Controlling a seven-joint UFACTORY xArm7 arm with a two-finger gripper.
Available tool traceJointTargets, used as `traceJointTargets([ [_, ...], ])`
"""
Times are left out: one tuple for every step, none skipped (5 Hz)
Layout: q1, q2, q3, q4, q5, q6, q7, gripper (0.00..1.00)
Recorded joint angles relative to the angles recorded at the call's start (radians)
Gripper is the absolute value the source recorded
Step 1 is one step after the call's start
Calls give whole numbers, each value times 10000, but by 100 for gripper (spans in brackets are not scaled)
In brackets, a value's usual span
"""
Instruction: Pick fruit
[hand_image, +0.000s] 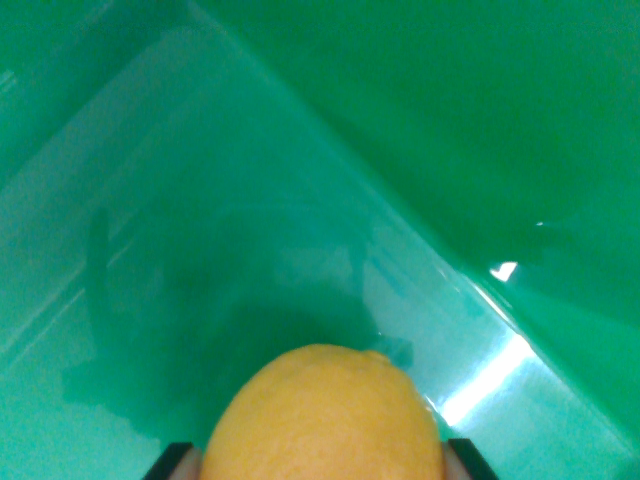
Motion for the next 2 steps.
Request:
traceJointTargets([
  [0, 0, 0, 0, 0, 0, 0, 100],
  [2, -70, 2, 119, 11, 189, -20, 100],
])
